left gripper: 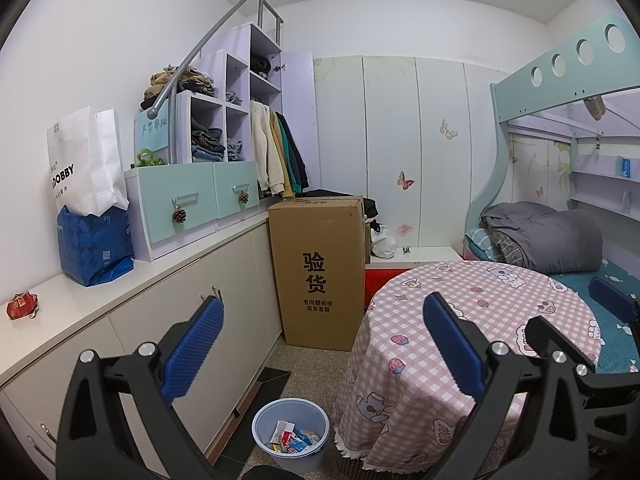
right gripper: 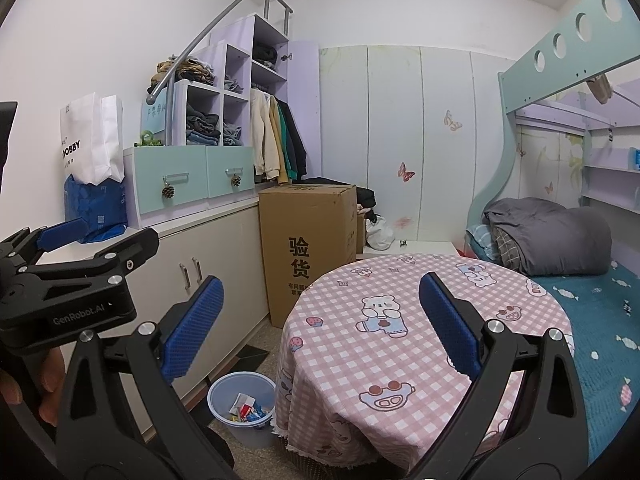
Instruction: Collect trash
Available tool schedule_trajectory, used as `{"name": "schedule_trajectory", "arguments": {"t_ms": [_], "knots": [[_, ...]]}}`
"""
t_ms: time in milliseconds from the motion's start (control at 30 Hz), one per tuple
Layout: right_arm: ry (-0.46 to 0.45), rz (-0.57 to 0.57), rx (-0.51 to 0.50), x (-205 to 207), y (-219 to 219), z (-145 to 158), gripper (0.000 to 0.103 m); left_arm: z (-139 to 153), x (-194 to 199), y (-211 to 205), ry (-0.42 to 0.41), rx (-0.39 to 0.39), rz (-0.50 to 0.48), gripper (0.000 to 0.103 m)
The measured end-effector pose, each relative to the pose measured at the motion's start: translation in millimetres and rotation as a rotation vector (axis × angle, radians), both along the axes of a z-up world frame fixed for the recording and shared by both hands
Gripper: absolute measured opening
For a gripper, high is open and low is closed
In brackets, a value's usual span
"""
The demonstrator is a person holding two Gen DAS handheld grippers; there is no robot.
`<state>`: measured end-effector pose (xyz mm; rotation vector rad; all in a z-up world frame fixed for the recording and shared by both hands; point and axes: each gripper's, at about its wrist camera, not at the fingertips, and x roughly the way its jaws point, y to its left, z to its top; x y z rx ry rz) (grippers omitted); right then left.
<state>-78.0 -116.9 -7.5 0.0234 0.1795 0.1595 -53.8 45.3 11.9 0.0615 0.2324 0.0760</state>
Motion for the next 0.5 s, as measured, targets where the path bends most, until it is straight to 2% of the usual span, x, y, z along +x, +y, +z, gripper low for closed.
{"name": "schedule_trajectory", "arguments": {"t_ms": [500], "knots": [[0.017,0.012,0.009,7.7,-2.1,-4.9,0.096,-2.8,6.3,3.4,0.010,0.006,0.003,0.098]]}}
